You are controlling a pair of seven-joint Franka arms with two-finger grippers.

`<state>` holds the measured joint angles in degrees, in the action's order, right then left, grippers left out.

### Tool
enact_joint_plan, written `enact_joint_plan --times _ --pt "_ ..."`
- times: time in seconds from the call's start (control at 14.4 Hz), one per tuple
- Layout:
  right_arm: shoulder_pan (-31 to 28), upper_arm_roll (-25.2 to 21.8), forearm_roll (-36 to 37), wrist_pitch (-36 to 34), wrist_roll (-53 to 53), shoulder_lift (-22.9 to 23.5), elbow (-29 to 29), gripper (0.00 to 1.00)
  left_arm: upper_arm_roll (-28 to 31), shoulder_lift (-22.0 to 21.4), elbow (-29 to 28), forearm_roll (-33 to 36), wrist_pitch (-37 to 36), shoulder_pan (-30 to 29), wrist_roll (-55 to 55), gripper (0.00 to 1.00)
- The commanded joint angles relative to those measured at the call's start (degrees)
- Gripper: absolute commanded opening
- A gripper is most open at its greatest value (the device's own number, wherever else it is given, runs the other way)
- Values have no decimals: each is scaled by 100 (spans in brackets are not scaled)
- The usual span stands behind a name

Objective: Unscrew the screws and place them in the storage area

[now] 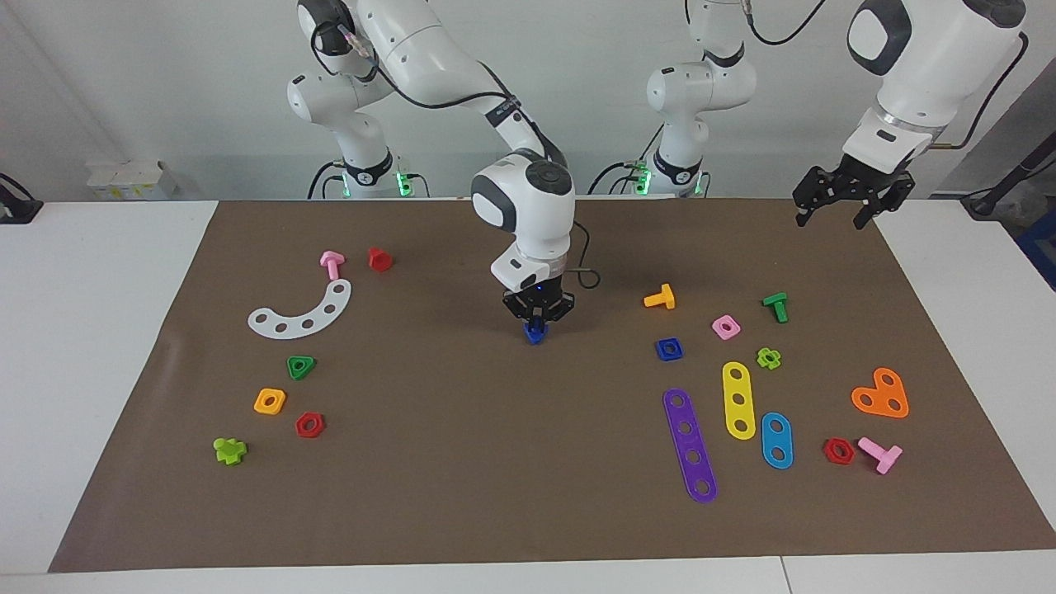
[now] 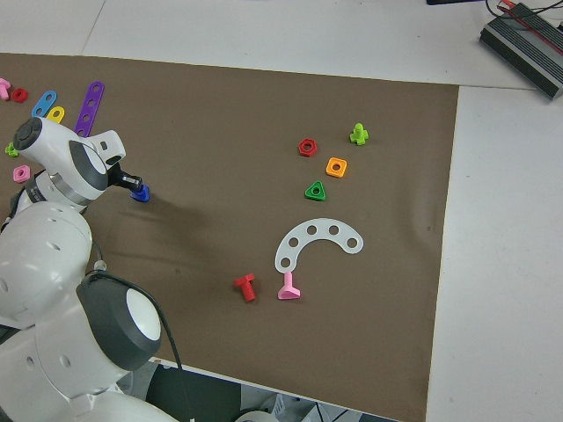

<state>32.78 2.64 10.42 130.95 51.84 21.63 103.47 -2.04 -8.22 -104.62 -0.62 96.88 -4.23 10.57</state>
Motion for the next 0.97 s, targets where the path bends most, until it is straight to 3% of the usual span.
enact_joint_plan --times 0.0,0.49,0.9 --pt "-560 53 154 114 -331 -580 726 0 2 -40 91 132 -265 45 -90 100" --pt "-1958 61 136 852 -1938 -678 1236 0 -34 -40 205 255 -371 45 -90 100" --pt "-2600 61 127 853 -2669 -835 1525 0 -34 -40 205 255 -371 45 -82 100"
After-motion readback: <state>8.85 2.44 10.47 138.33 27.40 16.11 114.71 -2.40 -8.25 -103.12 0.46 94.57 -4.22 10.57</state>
